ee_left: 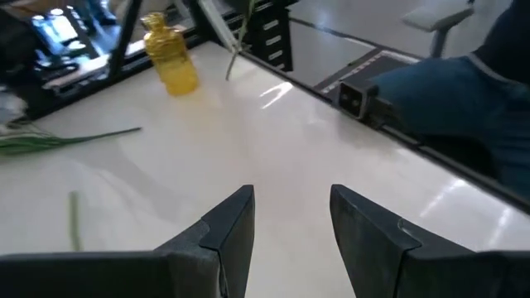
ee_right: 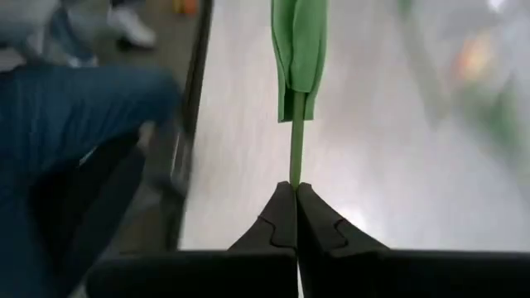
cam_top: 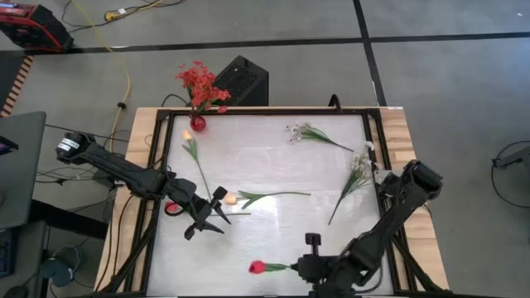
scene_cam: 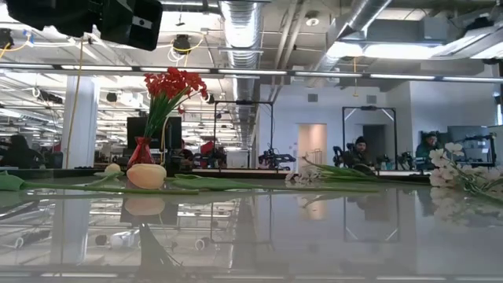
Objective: Sort flowers into vase by color
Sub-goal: Put the right pink flower into the transparent red vase
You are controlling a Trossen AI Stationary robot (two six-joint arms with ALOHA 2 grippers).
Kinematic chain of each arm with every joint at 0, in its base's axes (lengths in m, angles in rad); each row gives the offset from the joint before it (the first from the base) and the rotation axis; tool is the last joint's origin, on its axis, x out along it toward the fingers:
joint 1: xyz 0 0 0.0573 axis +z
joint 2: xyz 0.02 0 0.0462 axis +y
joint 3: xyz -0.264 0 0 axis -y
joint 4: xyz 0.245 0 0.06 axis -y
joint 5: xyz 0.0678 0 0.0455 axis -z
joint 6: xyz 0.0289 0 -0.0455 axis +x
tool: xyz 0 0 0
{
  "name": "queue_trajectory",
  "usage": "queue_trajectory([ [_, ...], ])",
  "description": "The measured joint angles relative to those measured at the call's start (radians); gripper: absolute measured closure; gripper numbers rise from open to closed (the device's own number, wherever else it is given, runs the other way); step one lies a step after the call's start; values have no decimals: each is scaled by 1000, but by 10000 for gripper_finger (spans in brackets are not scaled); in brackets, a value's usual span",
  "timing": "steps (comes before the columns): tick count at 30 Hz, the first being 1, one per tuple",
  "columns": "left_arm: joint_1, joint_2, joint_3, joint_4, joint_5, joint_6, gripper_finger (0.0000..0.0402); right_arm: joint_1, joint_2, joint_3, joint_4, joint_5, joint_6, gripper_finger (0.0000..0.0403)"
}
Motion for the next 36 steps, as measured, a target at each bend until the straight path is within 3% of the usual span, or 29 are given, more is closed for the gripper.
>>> queue_trajectory([
  [3,26,-13,0,2,-21,22,253,-30,-49,-54,174,101,-245,387],
  [5,55,-16,0,27,-8,39,253,-74,-93,-119,326,88,-397,387],
  [12,211,-16,0,174,91,-32,253,-266,-259,-442,982,-268,-716,387],
  [18,267,-16,0,253,183,-43,253,-416,-243,-645,1490,-472,-824,387],
  [22,288,-15,0,265,186,-42,253,-492,-181,-651,1580,-554,-755,387],
  [29,337,-16,0,311,130,-44,253,-554,-129,-641,1584,-559,-753,387],
  [36,426,-15,0,337,160,-82,253,-646,-142,-629,1600,-558,-765,387],
])
